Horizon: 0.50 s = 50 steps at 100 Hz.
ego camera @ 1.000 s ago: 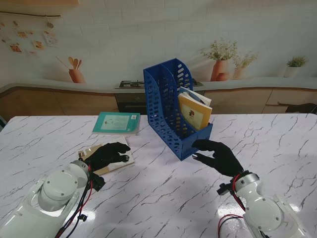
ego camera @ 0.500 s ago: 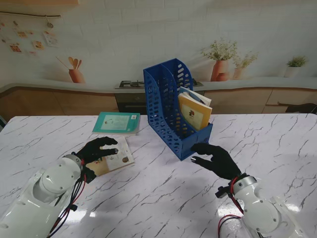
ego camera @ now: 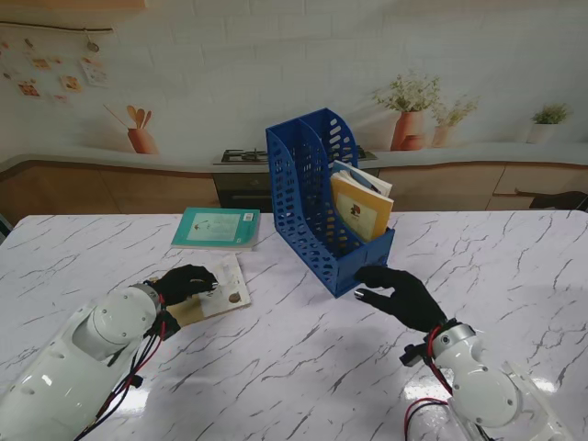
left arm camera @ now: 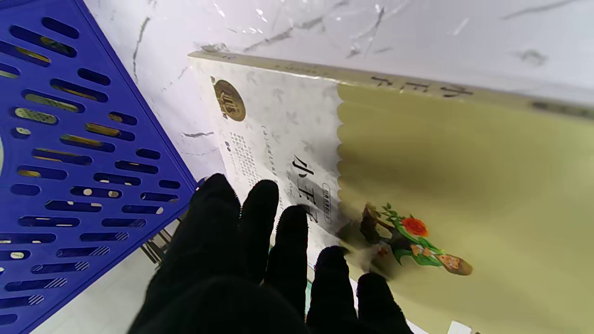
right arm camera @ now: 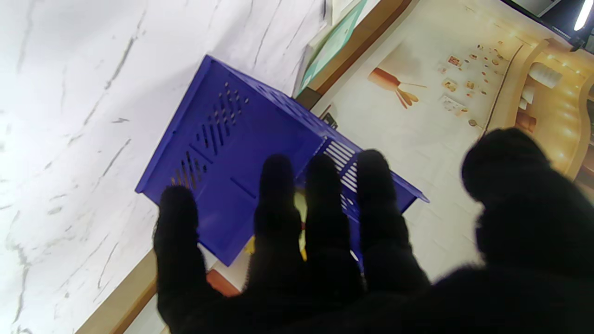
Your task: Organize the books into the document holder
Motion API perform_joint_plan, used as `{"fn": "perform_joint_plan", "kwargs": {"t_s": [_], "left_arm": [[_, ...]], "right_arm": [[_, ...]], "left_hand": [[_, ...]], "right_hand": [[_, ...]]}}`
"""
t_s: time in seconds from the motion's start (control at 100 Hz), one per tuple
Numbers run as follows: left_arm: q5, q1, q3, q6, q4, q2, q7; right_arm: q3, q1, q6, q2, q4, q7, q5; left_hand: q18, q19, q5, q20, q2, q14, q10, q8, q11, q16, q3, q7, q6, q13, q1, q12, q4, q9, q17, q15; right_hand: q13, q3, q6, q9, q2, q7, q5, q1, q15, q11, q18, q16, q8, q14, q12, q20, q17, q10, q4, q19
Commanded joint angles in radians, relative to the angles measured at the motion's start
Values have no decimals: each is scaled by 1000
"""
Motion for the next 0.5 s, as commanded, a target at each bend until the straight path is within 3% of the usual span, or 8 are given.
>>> {"fn": "perform_joint_plan", "kwargs": {"t_s": [0.0,0.22,0.49], "left_arm": [[-16,23,22,-21,14,-1,-47],[-64,69,25,3,-70,19,-144],[-133,154,24,-14,-174,25,-175]], "right_arm": [[-3,-13,0,-3,-5,3,2],[-7,-14,-5,0,-4,18,13],[-6,-20,-8,3,-6,37,24]], "left_hand": [[5,104,35,10,62,76,40,9,53,25,-28,38,-7,90,87,1,-27,72,45,125],[-12,132,53,-21,64,78,49,-2,76,18,-35,112,-4,123,110,6,-24,140,32,156],[-35,95,57,-37,66,79,51,-9,72,17,-34,115,-2,121,109,7,-21,143,32,161]], "right_hand": [[-10,-18,0,-20,30,-11,-16,5,7,-4,-144,12,20,-2,-5,6,-17,-14,38,1],[-11,-19,-2,-17,33,-13,-16,3,1,-16,-138,11,20,0,-9,6,-19,-14,40,-3],[-16,-21,-3,-21,43,-14,-17,7,-5,-23,-146,9,20,-6,-11,5,-20,-16,40,-7]]}}
